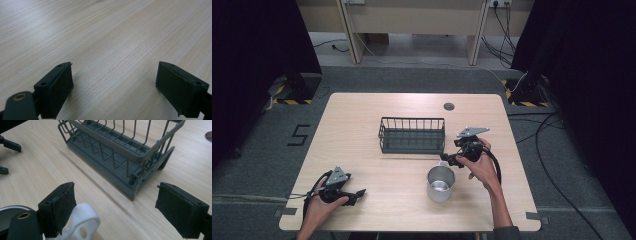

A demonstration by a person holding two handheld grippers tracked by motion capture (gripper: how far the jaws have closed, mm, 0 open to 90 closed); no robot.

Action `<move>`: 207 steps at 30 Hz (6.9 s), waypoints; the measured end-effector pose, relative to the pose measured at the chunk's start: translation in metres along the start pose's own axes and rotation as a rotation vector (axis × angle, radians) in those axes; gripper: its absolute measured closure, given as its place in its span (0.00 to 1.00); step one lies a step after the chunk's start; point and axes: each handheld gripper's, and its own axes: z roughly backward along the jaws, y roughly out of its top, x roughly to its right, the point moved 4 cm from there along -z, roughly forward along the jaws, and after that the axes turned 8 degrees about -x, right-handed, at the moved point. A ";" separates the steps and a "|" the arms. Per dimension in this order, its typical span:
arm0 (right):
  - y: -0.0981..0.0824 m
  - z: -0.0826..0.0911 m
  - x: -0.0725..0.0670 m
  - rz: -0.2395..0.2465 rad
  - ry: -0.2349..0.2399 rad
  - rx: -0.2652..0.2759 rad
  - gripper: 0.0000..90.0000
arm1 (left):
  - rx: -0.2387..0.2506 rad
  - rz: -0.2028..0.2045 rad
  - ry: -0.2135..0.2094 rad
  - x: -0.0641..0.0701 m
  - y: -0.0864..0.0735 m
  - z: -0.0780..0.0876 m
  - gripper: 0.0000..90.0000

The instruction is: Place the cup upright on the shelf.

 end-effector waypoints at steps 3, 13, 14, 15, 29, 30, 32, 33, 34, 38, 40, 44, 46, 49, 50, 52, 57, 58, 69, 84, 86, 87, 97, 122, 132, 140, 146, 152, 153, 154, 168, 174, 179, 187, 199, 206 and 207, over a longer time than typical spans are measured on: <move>0.000 -0.007 -0.001 -0.004 0.012 -0.024 0.17 | 0.000 0.000 0.000 0.000 0.000 0.000 0.15; -0.008 0.000 0.006 -0.037 0.004 -0.036 0.17 | 0.000 -0.002 -0.002 0.000 0.000 0.000 0.15; -0.011 0.002 0.007 -0.045 0.000 -0.033 0.17 | 0.000 -0.002 -0.002 0.000 0.000 0.000 0.15; -0.013 0.004 0.008 -0.047 -0.006 -0.029 0.18 | 0.000 -0.002 -0.002 0.000 0.000 0.000 0.15; -0.053 0.038 0.013 -0.082 -0.083 0.023 0.20 | -0.002 -0.002 -0.002 0.000 0.000 0.000 0.15; -0.055 0.041 0.013 -0.085 -0.085 0.026 0.20 | -0.003 -0.003 -0.002 0.000 0.000 0.000 0.15; -0.060 0.044 0.013 -0.093 -0.093 0.035 0.20 | -0.002 -0.003 -0.002 0.000 0.000 0.000 0.15; -0.062 0.046 0.012 -0.095 -0.096 0.037 0.20 | -0.002 -0.003 -0.002 0.000 0.000 0.000 0.15; -0.065 0.047 0.012 -0.093 -0.099 0.041 0.20 | -0.002 -0.003 -0.002 0.000 0.000 0.000 0.15; -0.073 0.054 0.010 -0.094 -0.116 0.055 0.20 | -0.002 -0.003 -0.002 0.000 0.000 0.000 0.15; -0.079 0.058 0.010 -0.102 -0.140 0.070 0.21 | -0.002 -0.003 -0.002 0.000 0.000 0.000 0.15; -0.085 0.061 0.010 -0.116 -0.148 0.089 0.21 | -0.002 -0.003 -0.002 0.000 0.000 0.000 0.15; -0.087 0.063 0.009 -0.114 -0.148 0.095 0.21 | -0.002 -0.003 -0.002 0.000 0.000 0.000 0.15; -0.089 0.066 0.006 -0.107 -0.159 0.097 0.20 | -0.003 -0.003 -0.002 0.000 0.000 0.000 0.15; -0.089 0.068 0.005 -0.109 -0.164 0.107 0.20 | -0.002 -0.003 -0.002 0.000 0.000 0.000 0.15; -0.089 0.069 0.004 -0.108 -0.168 0.121 0.20 | -0.002 -0.002 -0.002 0.000 0.000 0.000 0.15; -0.090 0.079 -0.012 -0.104 -0.178 0.213 0.17 | -0.003 -0.003 -0.002 0.000 0.000 0.000 0.15; -0.090 0.079 -0.012 -0.104 -0.178 0.213 0.17 | -0.003 -0.003 -0.002 0.000 0.000 0.000 0.15; -0.096 0.086 -0.041 -0.077 -0.169 0.307 0.17 | -0.002 -0.002 -0.002 0.000 0.000 0.000 0.15; -0.098 0.084 -0.075 0.010 -0.097 0.391 0.17 | -0.003 -0.004 -0.004 0.001 -0.001 0.001 0.15; -0.097 0.081 -0.079 0.019 -0.087 0.388 0.17 | -0.002 -0.005 -0.004 0.001 -0.001 0.001 0.15; -0.096 0.079 -0.081 0.026 -0.086 0.383 0.17 | -0.002 -0.005 -0.004 0.001 -0.001 0.001 0.15; -0.096 0.058 -0.088 0.070 -0.094 0.360 0.17 | 0.000 -0.005 -0.006 0.001 -0.001 0.001 0.15; -0.088 0.018 -0.088 0.081 -0.108 0.405 0.05 | -0.001 -0.006 -0.006 0.001 -0.001 0.001 0.15; -0.086 0.014 -0.087 0.078 -0.105 0.405 0.07 | 0.000 -0.005 -0.006 0.001 -0.001 0.001 0.15; -0.079 0.017 -0.085 0.071 -0.122 0.418 0.07 | 0.000 -0.005 -0.006 0.001 -0.001 0.001 0.15; -0.059 0.022 -0.084 0.077 -0.132 0.434 0.07 | -0.002 -0.007 -0.007 0.001 -0.001 0.001 0.15; -0.033 0.031 -0.081 0.095 -0.137 0.449 0.07 | -0.001 -0.010 -0.009 0.001 -0.001 0.001 0.15; -0.030 0.031 -0.080 0.093 -0.137 0.449 0.07 | -0.001 -0.010 -0.010 0.001 -0.001 0.001 0.15; -0.030 0.031 -0.080 0.093 -0.137 0.449 0.07 | -0.001 -0.010 -0.010 0.001 -0.001 0.001 0.15; 0.005 0.037 -0.064 0.076 -0.148 0.437 0.07 | -0.001 -0.010 -0.010 0.002 -0.001 0.001 0.15; 0.018 0.041 -0.061 0.082 -0.158 0.436 0.07 | 0.000 -0.011 -0.011 0.002 -0.001 0.001 0.15; 0.030 0.043 -0.060 0.082 -0.150 0.429 0.07 | 0.002 -0.011 -0.011 0.002 -0.001 0.001 0.15; 0.040 0.041 -0.061 0.083 -0.135 0.413 0.07 | 0.002 -0.011 -0.011 0.002 -0.001 0.001 0.15; 0.075 0.040 -0.059 0.080 -0.127 0.405 0.07 | 0.002 -0.011 -0.013 0.002 -0.001 0.001 0.15; 0.097 0.032 -0.058 0.080 -0.129 0.394 0.07 | 0.000 -0.012 -0.012 0.002 -0.002 0.001 0.15; 0.100 0.029 -0.057 0.077 -0.128 0.391 0.07 | 0.000 -0.012 -0.012 0.002 -0.002 0.002 0.15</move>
